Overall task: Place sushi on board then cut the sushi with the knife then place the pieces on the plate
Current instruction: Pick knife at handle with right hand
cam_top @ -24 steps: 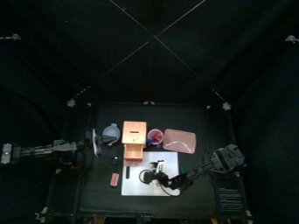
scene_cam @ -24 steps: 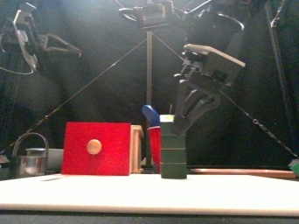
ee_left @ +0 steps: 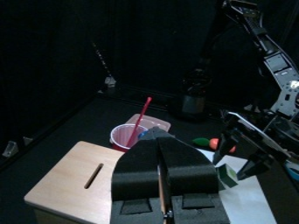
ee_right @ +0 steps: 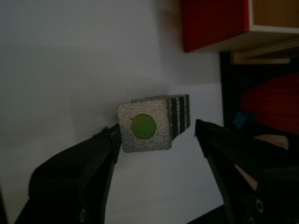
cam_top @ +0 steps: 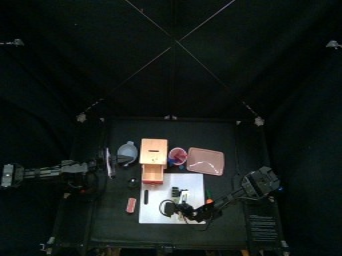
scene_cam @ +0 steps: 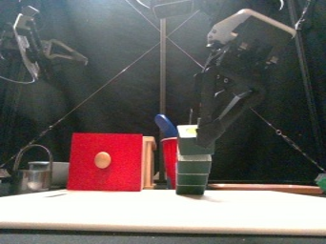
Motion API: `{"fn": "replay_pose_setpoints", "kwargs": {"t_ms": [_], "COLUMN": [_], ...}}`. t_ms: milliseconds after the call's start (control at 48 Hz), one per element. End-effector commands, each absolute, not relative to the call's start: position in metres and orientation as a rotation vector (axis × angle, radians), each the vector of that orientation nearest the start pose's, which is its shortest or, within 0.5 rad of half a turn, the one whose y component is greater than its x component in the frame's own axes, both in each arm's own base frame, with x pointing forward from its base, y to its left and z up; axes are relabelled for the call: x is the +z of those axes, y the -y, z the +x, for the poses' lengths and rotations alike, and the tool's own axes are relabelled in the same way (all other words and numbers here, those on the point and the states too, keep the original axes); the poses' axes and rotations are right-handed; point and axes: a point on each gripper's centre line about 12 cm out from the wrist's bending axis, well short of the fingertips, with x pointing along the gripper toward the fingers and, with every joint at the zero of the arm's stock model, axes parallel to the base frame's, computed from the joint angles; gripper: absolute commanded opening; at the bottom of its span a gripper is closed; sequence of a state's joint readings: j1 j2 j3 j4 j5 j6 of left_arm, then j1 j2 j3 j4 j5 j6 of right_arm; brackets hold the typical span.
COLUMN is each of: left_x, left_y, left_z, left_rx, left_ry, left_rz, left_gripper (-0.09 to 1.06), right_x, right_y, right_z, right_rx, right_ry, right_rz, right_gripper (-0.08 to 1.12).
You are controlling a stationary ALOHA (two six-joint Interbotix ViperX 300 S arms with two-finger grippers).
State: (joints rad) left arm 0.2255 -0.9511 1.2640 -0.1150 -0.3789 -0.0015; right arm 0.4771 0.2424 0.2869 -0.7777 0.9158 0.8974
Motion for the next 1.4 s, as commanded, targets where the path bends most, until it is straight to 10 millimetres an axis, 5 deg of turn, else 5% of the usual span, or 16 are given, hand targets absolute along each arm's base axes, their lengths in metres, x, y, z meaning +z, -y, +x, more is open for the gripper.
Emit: {"fn": "replay_pose_setpoints", "kwargs": {"t_ms": [21, 375, 583, 729, 1083, 1396], "left_x": [0.270, 0.269, 0.269, 0.270, 0.271, 0.268], "left_y": [-0.049, -0.050, -0.051, -0.051, -0.053, -0.054], "left_z": [0.189, 0.189, 0.189, 0.189, 0.188, 0.187], "left_rx": [0.267, 0.277, 0.278, 0.278, 0.288, 0.296], "left_ry": [0.095, 0.096, 0.097, 0.098, 0.100, 0.094], "left_rz": [-0.100, -0.122, -0.129, -0.129, -0.127, -0.125], "left_gripper": [0.02, 0.02, 0.02, 0.02, 0.02, 0.02], "right_x": [0.175, 0.170, 0.198, 0.222, 0.271, 0.289], "right_y": [-0.144, -0.159, -0.142, -0.112, 0.005, 0.085], "right_z": [0.406, 0.410, 0.400, 0.380, 0.313, 0.304], "right_rx": [-0.261, -0.249, -0.300, -0.343, -0.465, -0.433], "right_ry": [-1.017, -1.037, -0.992, -0.964, -0.958, -0.979], "right_rz": [-0.260, -0.230, -0.153, -0.104, 0.090, 0.031], "right_gripper": [1.02, 1.02, 1.02, 1.02, 1.02, 1.02]}}
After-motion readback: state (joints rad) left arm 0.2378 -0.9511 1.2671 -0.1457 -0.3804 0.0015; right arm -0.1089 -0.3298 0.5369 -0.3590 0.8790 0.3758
